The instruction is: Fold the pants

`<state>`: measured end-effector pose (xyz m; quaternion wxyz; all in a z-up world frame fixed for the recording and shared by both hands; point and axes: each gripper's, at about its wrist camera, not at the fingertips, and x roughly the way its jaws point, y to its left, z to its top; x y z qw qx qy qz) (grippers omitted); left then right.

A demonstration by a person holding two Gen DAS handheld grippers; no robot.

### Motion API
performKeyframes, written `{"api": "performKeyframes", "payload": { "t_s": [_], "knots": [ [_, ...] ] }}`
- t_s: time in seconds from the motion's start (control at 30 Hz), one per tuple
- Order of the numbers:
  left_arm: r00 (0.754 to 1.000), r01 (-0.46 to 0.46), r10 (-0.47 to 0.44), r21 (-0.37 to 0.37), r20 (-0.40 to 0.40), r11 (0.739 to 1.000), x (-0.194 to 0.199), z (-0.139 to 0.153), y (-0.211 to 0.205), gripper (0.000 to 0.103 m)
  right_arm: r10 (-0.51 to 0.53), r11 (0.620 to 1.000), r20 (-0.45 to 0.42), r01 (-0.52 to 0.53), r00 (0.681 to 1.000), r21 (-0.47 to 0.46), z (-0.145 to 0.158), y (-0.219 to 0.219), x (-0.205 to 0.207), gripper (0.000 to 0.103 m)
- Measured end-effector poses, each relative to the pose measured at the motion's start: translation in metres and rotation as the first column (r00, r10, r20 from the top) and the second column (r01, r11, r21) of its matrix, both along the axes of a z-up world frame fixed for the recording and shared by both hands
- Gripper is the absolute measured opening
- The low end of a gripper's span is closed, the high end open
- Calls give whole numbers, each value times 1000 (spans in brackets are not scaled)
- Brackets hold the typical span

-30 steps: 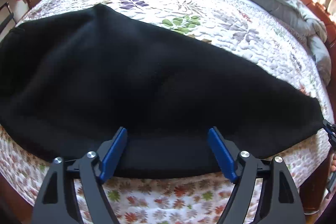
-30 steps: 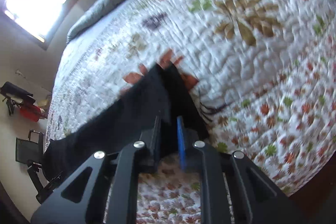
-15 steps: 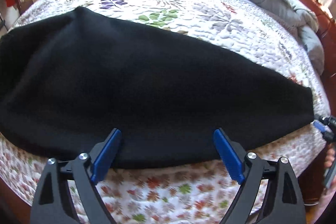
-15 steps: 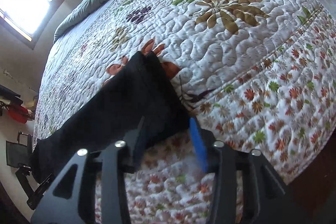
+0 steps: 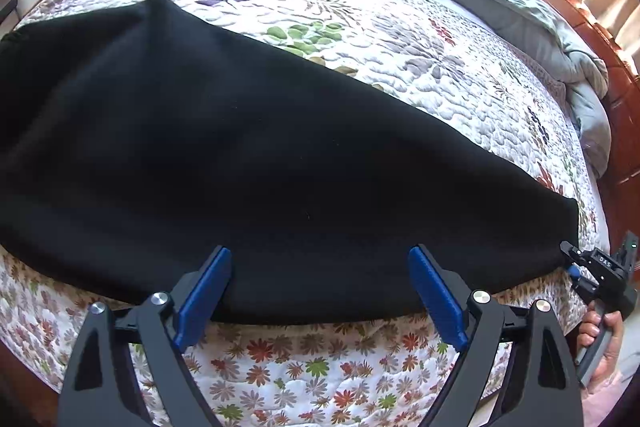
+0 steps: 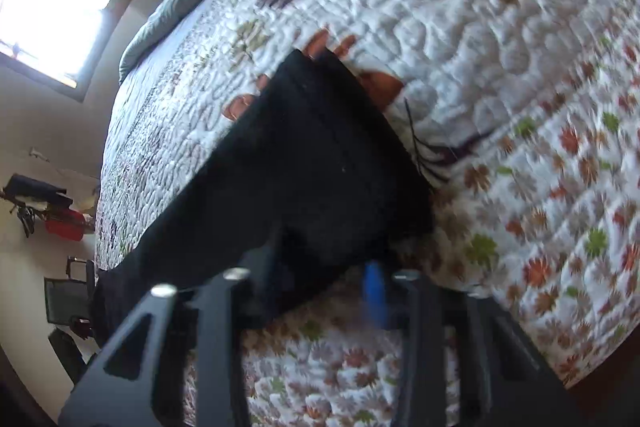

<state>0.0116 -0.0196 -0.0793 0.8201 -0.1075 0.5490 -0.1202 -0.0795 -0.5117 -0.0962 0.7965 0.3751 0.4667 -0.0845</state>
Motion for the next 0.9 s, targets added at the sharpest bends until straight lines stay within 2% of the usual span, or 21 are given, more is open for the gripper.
{"api": "performKeyframes", "payload": {
  "t_s": [0.07,0.17,0.23,0.3,0.37,0.4,0.43,0.47,0.5,0.53,0.57,0.6,0.63,0.7,0.77,0.8,0.87,0.9],
  "knots": [
    [1000,2,-2,3,0,1000,1,-1,-1,90,10,1000,43,-11,999,25,8,-3,4,10],
    [1000,-20,20,-16,20,1000,3,6,3,90,37,999,131,-38,991,1,42,-10,9,9],
    [996,-46,48,-29,69,998,2,17,9,90,33,999,204,-25,978,-38,73,-17,5,9],
    [990,-55,57,-17,128,998,1,25,12,90,9,996,235,12,972,-86,88,-27,-1,9],
    [991,-52,50,18,124,998,4,19,11,90,-27,989,195,55,980,-140,85,-39,-3,9],
    [995,-44,41,28,96,999,7,12,10,90,-62,987,149,84,987,-140,73,-49,-5,9],
    [999,-30,29,26,43,999,11,-3,8,90,-88,988,85,98,993,-117,53,-58,-4,9],
    [999,-24,24,35,24,999,12,-14,7,90,-95,991,14,96,995,-90,30,-63,-2,9],
    [999,-11,8,57,47,998,11,-18,4,91,-100,991,-38,96,994,-89,12,-65,-2,9],
    [998,15,-21,92,65,996,9,-19,-2,92,-100,992,-50,96,994,-76,0,-65,-3,9],
    [997,31,-39,127,65,991,8,-17,-8,92,-115,992,-25,113,993,-56,-5,-67,-6,9],
    [997,33,-41,129,60,991,7,-15,-9,92,-126,991,-13,126,992,-40,-3,-68,-9,9],
    [998,26,-31,82,50,996,7,-10,-8,92,-131,991,-5,131,991,-38,1,-68,-10,9],
    [1000,5,-5,21,30,1000,10,-5,-3,92,-107,989,17,109,994,-97,16,-61,-9,9],
    [999,28,-29,56,15,998,14,-15,-5,92,-68,981,-20,64,997,-184,19,-52,-4,10],
    [997,66,-68,83,19,994,15,-22,-10,97,-65,979,-65,51,996,-198,12,-50,1,10],
    [994,109,-112,117,21,987,16,-23,-17,99,-92,983,-86,77,992,-164,5,-53,3,10],
    [994,109,-111,104,14,989,17,-20,-16,99,-97,983,-81,83,992,-162,10,-54,3,10]
  ]
}}
